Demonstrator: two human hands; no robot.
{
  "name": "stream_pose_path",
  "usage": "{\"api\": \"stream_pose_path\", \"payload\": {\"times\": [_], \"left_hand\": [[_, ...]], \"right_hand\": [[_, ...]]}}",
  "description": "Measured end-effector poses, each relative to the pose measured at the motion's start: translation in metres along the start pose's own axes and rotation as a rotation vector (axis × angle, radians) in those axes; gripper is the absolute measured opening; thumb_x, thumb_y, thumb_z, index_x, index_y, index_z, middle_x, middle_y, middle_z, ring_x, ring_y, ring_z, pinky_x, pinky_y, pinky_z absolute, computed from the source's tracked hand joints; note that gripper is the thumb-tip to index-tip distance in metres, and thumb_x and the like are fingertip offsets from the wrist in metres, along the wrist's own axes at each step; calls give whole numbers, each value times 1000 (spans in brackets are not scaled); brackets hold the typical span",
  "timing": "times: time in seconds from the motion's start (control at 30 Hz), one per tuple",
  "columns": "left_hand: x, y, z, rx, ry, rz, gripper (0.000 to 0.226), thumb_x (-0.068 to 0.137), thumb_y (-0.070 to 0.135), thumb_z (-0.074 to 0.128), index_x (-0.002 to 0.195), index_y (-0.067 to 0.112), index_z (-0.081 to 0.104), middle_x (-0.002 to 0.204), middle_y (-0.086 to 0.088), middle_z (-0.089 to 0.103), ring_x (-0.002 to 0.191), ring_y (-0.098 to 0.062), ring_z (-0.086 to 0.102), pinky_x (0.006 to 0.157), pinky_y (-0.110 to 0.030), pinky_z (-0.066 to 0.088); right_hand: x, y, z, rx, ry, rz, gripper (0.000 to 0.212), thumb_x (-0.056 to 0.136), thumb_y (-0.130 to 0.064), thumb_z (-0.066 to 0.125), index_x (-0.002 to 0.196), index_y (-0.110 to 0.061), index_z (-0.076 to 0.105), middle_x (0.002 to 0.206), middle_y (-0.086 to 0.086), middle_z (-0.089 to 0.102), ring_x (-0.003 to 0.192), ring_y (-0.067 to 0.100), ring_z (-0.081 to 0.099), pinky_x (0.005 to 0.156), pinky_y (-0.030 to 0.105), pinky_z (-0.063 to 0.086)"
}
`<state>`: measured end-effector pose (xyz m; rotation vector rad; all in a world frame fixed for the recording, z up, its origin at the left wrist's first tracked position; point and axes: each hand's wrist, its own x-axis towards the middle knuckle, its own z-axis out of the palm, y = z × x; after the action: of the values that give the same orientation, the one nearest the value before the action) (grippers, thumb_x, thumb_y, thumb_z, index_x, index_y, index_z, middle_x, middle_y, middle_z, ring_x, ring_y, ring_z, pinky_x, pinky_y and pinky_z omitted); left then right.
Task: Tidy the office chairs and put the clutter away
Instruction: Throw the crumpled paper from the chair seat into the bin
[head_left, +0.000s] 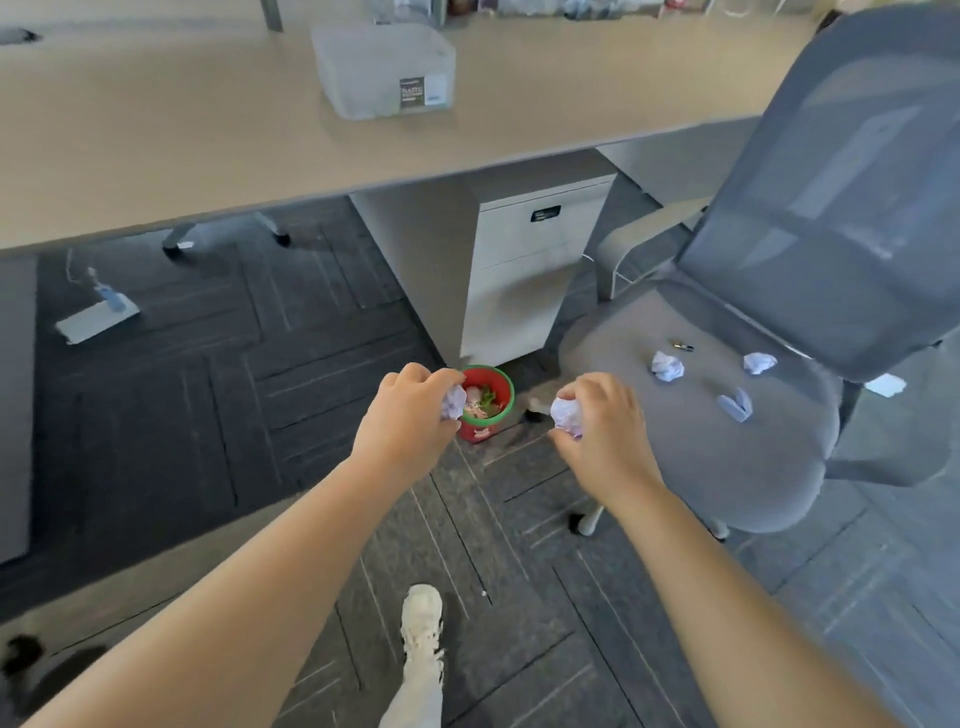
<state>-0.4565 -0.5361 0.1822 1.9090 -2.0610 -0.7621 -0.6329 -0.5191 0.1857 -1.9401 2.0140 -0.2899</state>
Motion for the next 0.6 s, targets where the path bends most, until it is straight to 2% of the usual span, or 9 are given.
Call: {"api": "stream_pose_path", "payload": {"times": [0.13,0.33,0.6], "left_hand": [[88,-3,20,23,-57,-6,44,91,14,50,134,19,43,131,-10,47,123,-30,38,94,-37,43],[183,-16,67,38,-183,-104,43,90,6,45,130,20,45,128,-11,45,120,-31,37,91,-38,43],[252,-41,140,51,-355,-180,47,91,14,48,136,21,39,131,-15,44,121,-34,40,95,-41,42]], "right_hand": [[76,24,17,4,-32,53,24,85,-11,58,109,-8,56,123,7,50,115,27,43,89,31,36],[163,54,50,42,-128,123,32,87,-11,59,118,-9,53,131,7,46,120,25,40,101,33,34],[226,96,102,95,-252,198,34,86,-14,61,120,-11,53,136,6,44,125,24,38,108,37,34]]}}
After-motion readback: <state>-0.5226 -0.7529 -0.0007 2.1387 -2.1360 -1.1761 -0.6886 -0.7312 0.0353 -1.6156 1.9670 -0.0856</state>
